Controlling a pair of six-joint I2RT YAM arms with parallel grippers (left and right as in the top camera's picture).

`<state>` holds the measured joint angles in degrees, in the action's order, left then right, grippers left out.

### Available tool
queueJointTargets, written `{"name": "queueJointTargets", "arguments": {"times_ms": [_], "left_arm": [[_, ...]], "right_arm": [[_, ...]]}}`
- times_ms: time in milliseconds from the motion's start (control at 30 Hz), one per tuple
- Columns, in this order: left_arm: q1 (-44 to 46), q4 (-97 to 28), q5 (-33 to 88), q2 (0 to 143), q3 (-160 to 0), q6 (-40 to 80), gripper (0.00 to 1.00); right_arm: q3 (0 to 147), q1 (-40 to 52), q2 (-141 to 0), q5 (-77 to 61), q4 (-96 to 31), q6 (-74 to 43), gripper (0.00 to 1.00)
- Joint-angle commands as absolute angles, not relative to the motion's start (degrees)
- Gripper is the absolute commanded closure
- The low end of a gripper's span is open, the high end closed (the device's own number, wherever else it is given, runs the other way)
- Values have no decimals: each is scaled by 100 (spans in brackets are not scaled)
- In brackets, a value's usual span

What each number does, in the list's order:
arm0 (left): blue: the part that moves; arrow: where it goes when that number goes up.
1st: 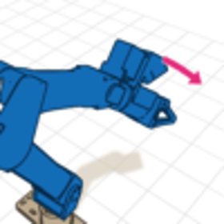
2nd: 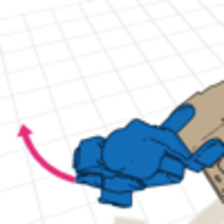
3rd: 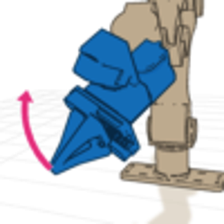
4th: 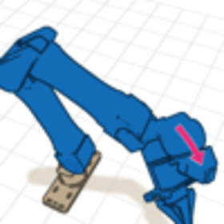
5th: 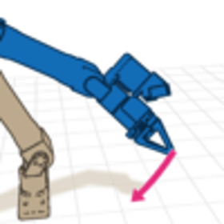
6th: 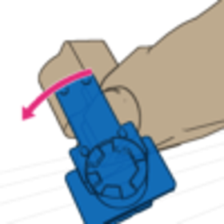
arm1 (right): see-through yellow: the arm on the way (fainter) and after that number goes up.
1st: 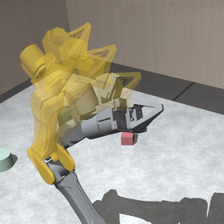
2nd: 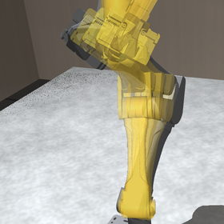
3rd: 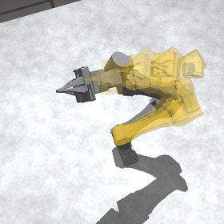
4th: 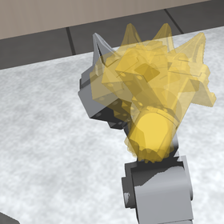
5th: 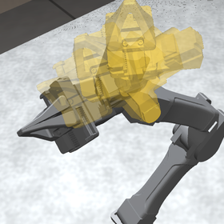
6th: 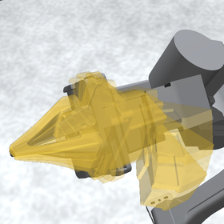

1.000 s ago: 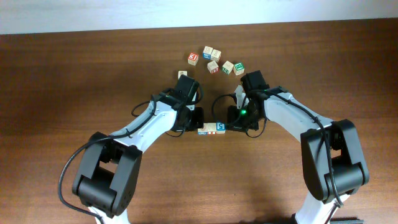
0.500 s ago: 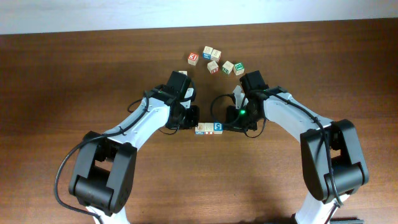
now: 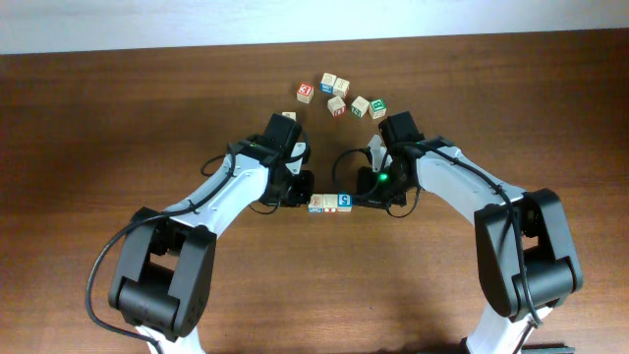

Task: Rotate 3 blocks

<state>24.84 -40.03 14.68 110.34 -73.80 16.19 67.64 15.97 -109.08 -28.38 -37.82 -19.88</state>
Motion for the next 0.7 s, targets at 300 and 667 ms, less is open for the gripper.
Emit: {"name": "queueJointTargets", "arguments": {"times_ms": [300,667], "left_arm": [[2517,-4099,1417,10879,-7467,2014,100],[2663,-3944,1347,10879,-7467,2036,100]], "right_arm": [[6831,1649,-11000,-2759,-3763,-2108,92],[6831,1649,-11000,-2762,-3750,-2145,92]]}}
